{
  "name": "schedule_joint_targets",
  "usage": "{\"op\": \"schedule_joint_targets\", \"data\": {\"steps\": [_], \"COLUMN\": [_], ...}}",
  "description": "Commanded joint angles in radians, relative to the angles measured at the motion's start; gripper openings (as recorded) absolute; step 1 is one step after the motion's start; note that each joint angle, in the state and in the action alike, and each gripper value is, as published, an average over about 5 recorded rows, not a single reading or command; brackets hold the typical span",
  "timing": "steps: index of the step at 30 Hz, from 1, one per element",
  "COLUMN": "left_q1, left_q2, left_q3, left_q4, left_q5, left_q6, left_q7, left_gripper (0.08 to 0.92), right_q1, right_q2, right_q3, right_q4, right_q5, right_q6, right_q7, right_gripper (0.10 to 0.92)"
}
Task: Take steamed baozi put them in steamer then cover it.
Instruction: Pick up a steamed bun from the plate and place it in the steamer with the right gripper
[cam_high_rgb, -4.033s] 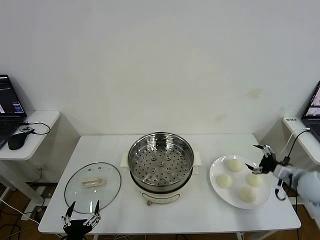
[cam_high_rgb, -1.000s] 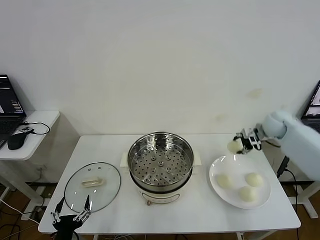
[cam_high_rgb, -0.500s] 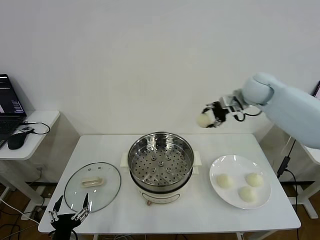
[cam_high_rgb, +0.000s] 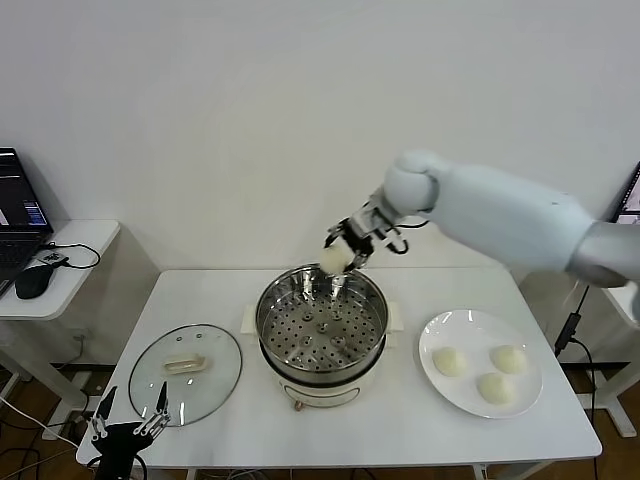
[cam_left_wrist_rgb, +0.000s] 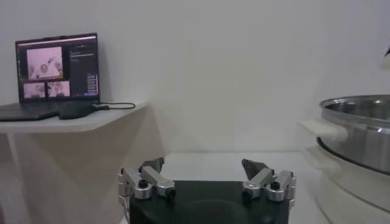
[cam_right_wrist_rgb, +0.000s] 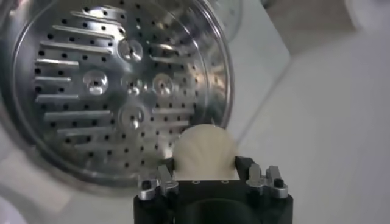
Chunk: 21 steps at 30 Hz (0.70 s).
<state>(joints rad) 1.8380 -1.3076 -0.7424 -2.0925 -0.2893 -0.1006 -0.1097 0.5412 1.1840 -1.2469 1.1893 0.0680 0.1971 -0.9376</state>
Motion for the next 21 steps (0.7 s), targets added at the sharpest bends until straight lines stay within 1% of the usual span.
{"op": "schedule_joint_targets", "data": {"steps": [1, 7, 21], "left_q1": [-0.002, -0.002, -0.001], "left_q2": [0.000, -0.001, -0.005], "left_q3": [-0.005, -0.007, -0.006], "left_q4": [0.001, 0.000, 0.003], "left_q5": [-0.002, -0.005, -0.005], "left_q6": [0.000, 0.000, -0.003], "left_q7": [0.000, 0.000, 0.000], "left_gripper": [0.823, 0.823, 0.823], "right_q1": [-0.006, -0.062, -0.095], "right_q2": [0.121, 0.140, 0.124], "right_q3": [-0.056, -0.058, -0.043], "right_q4": [-0.034, -0.082, -0.101], "right_q5": [-0.089, -0.199, -0.281], "right_q6": [0.084, 0.158, 0.192], "right_q7": [0.008, 0.013, 0.022], "right_gripper": [0.627, 0.623, 0.628]}}
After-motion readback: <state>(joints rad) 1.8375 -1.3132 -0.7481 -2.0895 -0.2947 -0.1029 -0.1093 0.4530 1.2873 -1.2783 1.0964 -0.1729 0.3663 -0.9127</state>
